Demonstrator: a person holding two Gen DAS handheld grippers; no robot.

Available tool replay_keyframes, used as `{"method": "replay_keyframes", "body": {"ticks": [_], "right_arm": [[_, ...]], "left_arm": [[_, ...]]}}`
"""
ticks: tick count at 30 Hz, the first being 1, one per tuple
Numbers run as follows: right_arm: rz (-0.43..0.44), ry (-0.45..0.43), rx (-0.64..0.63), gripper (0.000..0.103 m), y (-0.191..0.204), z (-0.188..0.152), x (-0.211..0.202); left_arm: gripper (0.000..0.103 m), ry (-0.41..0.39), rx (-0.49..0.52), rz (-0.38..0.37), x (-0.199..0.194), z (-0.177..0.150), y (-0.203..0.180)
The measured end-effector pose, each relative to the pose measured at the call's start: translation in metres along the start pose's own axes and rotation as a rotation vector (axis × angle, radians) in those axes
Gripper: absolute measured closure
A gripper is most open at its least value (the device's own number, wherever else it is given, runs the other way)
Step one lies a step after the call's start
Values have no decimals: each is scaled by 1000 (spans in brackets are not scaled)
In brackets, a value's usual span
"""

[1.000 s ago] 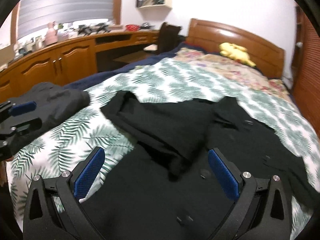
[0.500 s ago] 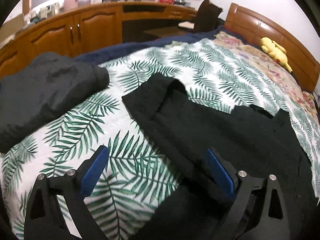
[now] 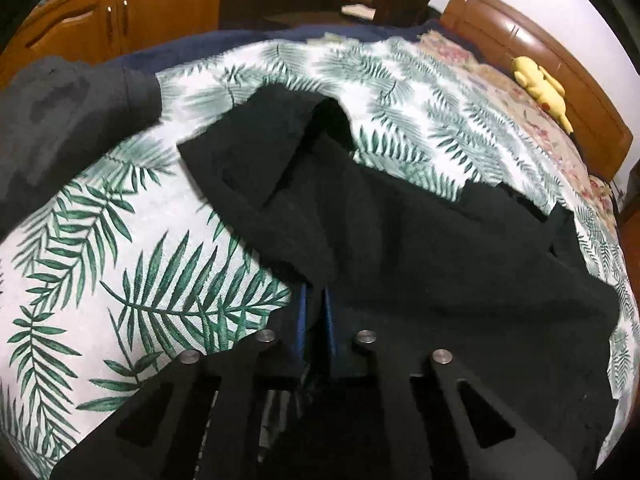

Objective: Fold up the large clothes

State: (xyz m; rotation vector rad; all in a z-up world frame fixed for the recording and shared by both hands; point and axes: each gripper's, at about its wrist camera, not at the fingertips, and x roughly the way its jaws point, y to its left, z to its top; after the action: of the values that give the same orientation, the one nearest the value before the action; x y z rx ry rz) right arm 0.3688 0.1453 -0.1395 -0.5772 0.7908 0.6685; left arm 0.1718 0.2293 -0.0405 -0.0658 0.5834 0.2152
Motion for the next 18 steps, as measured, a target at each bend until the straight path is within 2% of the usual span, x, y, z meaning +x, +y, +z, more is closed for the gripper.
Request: {"method": "replay_keyframes", "body": {"ticks": [2, 5, 10, 13, 18], "right_arm": [[-4, -51, 29, 102, -8, 1, -14], [-21, -164, 64, 102, -25, 0, -53], [-30, -300, 112, 102, -57, -8, -118], [-46, -345, 138, 102, -78, -24, -148], [-69, -355, 202, 102, -111, -66, -180]], "left_arm": [[47, -2, 6, 1, -1, 1, -3], [47, -11, 12, 1, -4, 1, -11], [47, -23, 29, -12, -7, 0, -28], [47, -29, 48, -23, -7, 1, -42], [47, -51, 78, -43, -9, 5, -70]]}}
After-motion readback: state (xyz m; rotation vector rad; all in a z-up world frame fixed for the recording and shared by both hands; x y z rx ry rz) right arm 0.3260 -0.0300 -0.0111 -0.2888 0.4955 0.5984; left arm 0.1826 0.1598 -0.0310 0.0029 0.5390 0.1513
